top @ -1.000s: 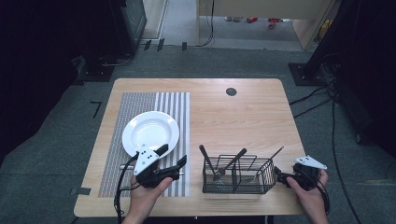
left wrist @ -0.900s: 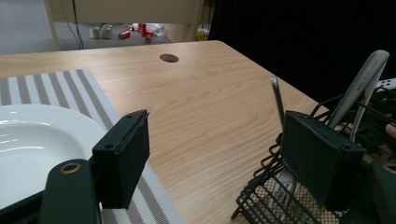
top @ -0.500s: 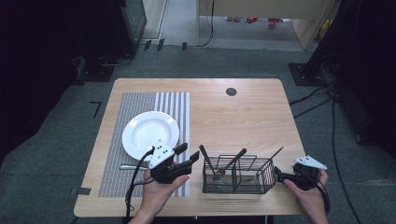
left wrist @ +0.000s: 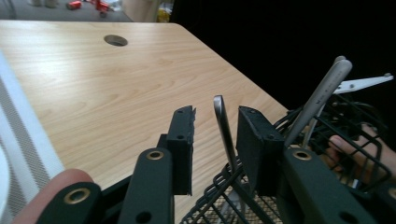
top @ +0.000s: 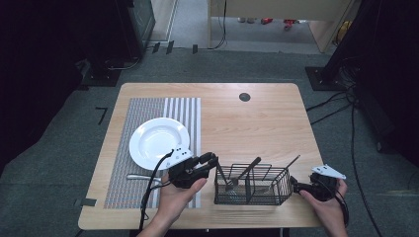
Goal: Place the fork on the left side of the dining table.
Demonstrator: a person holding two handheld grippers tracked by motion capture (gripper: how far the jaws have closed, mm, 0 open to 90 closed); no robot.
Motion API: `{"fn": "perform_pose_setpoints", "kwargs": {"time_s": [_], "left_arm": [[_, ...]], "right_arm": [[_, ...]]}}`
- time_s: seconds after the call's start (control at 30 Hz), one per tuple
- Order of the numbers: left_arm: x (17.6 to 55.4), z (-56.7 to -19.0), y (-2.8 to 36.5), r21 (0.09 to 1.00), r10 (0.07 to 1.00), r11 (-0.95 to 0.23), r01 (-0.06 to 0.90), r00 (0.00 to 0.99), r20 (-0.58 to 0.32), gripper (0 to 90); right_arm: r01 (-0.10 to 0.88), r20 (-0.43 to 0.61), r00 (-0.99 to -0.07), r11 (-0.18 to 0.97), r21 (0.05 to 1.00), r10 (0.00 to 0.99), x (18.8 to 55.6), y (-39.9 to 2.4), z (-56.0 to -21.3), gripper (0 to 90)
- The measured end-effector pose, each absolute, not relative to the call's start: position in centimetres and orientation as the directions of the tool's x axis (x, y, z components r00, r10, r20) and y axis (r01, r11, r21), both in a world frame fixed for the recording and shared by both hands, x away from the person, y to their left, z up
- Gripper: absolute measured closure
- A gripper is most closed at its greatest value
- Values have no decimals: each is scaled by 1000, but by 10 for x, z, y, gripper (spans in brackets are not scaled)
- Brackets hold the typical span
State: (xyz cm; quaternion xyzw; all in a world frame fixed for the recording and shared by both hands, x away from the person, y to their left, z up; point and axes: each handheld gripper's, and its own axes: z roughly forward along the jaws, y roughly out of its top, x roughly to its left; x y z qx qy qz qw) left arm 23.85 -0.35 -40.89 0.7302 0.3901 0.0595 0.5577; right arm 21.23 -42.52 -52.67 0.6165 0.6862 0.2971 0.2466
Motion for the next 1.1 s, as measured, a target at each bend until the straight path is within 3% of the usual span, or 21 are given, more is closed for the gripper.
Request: {"fn": "perform_pose_setpoints", "kwargs": {"time_s": [0.17,0.47,1.1], "left_arm": [[239,-408,-3,860,612,-66,507,701,-366,816],[243,-406,2,850,528,-1,526,722,-446,883],[242,-361,19,895,521,71,441,749,-410,888]], "right_arm": [[699,28,-119,64,712,993,212,-425,-527,13],[700,28,-118,63,712,993,212,-425,-527,13],[699,29,-118,62,713,993,212,-425,-527,13]]}}
